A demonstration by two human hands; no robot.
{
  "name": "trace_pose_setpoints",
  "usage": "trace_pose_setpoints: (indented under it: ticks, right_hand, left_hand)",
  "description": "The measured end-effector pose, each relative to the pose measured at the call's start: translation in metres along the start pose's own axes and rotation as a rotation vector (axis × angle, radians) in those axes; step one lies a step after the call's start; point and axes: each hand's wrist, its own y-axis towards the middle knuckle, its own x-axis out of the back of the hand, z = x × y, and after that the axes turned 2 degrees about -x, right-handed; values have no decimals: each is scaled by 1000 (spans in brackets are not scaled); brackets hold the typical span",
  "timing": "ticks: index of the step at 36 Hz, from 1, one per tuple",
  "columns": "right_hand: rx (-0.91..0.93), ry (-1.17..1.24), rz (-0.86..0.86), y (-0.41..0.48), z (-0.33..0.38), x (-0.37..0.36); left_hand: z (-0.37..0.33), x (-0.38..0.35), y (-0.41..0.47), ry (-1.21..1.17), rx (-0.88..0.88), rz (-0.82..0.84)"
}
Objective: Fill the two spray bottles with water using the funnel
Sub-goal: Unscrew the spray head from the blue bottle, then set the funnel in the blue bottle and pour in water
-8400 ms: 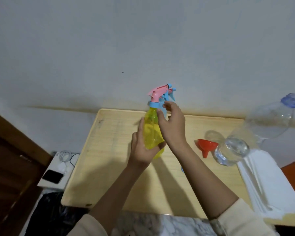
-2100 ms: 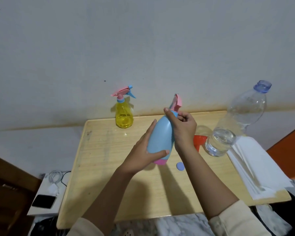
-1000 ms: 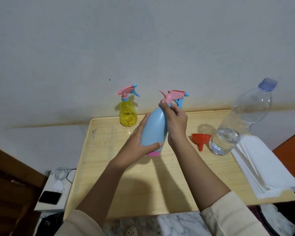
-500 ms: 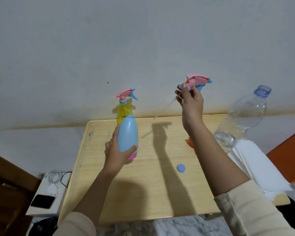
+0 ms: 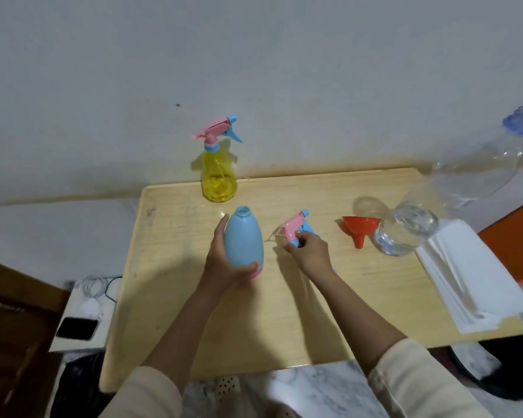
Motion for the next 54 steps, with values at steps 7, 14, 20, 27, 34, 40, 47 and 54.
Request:
trace_pose_setpoints:
  ticks: [7, 14, 20, 27, 34, 40, 47, 54]
  right_hand:
    - [-28, -110, -16, 8, -16, -14]
    - [-30, -25, -68, 7, -21, -23]
    - [-35, 175, -329, 1, -27, -4]
    - [-73, 250, -706, 13, -51, 30]
    - [-102, 241, -720, 51, -50, 32]
    - [-201, 189, -774, 76, -45, 31]
    - [-174, 273, -759, 92, -51, 40]
    - [-172, 430, -748, 94, -43, 42]
  left_hand:
    - [12, -2, 4, -3, -42, 31]
    - [23, -2, 3, 71, -93, 40]
    - [32, -8, 3, 80, -149, 14]
    - [39, -18, 1, -3, -147, -6]
    - [39, -21, 3, -20, -163, 0]
    - [43, -16, 7, -15, -166, 42]
    - [43, -16, 10, -5, -177, 45]
    - [45, -16, 12, -17, -172, 51]
